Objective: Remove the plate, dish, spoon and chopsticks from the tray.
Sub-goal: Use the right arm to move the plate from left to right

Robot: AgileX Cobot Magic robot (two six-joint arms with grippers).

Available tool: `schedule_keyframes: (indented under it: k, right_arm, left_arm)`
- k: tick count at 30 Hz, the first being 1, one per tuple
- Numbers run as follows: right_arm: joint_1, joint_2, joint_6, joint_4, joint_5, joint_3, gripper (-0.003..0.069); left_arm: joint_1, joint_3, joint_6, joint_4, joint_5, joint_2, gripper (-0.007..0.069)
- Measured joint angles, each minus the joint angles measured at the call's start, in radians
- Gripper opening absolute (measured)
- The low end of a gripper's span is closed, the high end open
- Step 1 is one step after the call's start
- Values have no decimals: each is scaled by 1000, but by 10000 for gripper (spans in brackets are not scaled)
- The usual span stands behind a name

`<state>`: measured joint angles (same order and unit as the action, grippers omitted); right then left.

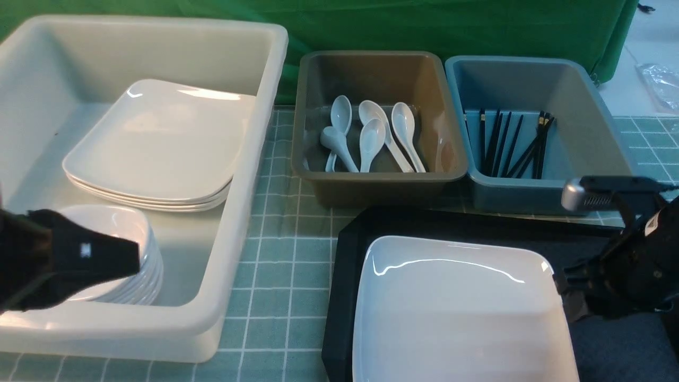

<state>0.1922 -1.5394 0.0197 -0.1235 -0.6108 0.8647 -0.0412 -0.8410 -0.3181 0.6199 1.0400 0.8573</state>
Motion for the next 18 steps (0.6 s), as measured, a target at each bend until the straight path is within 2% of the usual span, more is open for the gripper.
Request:
schedule_keyframes:
  k: [3, 6, 8, 11, 12, 16, 18]
  right_arm:
    - [0, -67, 0, -21, 52, -12, 455]
    - [0, -127, 0, -51, 112, -13, 435]
    - [0, -145, 15, -67, 131, -12, 374]
    - [-1, -143, 41, -89, 139, -11, 164]
    - [-10, -139, 43, -98, 142, -11, 132]
    - [-66, -121, 49, -87, 114, -12, 129]
    - [-156, -102, 50, -67, 86, -13, 123]
  left_arm:
    - [87, 1, -22, 20, -31, 77, 1]
    - [251, 1, 64, -43, -89, 137, 1]
    - [362, 1, 161, -132, -127, 181, 1]
    - [519, 1, 318, -252, -168, 249, 0]
    - [557, 1, 349, -272, -180, 269, 0]
    - [641, 1, 391, -277, -222, 332, 0]
    - [668, 1, 387, -269, -233, 372, 0]
